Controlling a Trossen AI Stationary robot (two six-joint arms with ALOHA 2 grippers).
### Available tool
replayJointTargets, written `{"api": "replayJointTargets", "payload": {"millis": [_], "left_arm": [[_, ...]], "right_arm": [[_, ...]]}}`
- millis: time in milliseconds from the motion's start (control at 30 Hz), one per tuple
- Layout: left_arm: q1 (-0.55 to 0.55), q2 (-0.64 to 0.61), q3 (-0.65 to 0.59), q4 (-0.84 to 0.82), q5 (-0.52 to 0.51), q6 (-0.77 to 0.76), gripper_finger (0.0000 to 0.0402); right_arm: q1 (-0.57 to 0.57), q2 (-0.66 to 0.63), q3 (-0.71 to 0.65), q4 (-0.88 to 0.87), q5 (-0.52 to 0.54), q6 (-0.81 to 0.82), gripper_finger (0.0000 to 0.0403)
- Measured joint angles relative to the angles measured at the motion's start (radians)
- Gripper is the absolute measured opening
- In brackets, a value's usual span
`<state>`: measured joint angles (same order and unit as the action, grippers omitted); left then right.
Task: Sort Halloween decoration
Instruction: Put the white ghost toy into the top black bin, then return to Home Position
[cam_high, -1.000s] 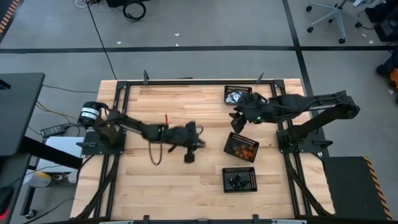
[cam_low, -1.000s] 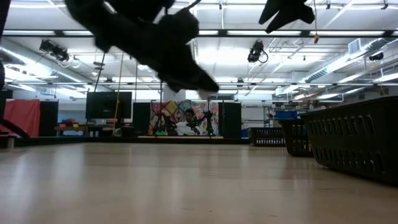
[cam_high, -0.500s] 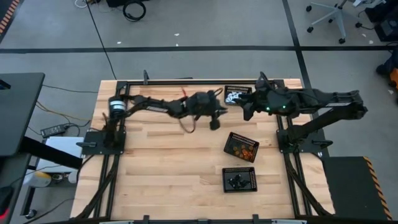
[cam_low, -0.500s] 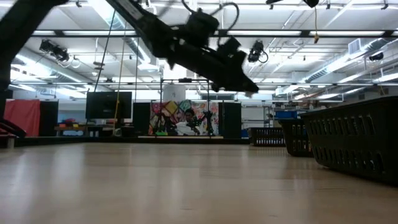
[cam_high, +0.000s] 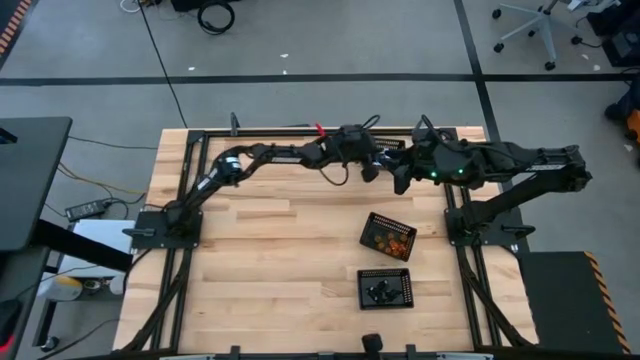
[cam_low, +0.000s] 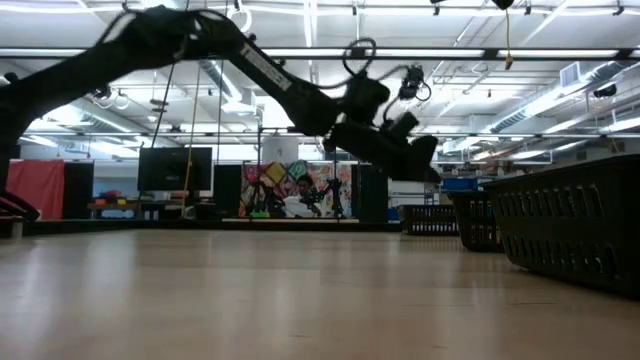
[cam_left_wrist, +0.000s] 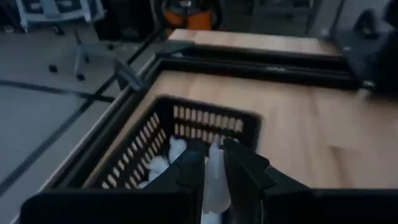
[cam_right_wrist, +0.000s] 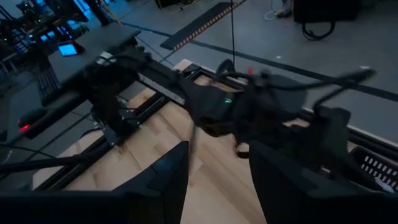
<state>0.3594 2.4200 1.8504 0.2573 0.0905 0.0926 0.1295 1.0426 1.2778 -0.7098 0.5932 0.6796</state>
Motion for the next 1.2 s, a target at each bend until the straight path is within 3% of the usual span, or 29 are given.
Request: {"api": "replayJointTargets", "payload": {"millis": [200,567,933,1067,1200], "left_arm": [[0.02,0.129,0.159,-0.15,-0.02,-0.037,0.0063],[0.014,0.13,0.168,-0.171,-0.078,-0.032,0.0089],[0.007,0.041,0.167,-0.194,-0.078,-0.075,0.0155],[0.006,-0.036,0.167,-0.363,-0.07,-0.1,0.0156],[-0.01,-0.117,0.167,-0.514,-0.062,-0.021,0.0147]], "right_arm": [[0.0,-0.003,0.0,-0.001,0.0,-0.005,0.0171],[0.001,-0.015,0.0,0.0,0.012,-0.021,0.0171],[0.001,-0.07,0.0,0.0,0.046,-0.025,0.0171],[0.001,-0.107,-0.008,-0.012,0.044,-0.055,0.0171],[0.002,-0.184,-0.117,0.021,0.033,-0.062,0.0161]]}}
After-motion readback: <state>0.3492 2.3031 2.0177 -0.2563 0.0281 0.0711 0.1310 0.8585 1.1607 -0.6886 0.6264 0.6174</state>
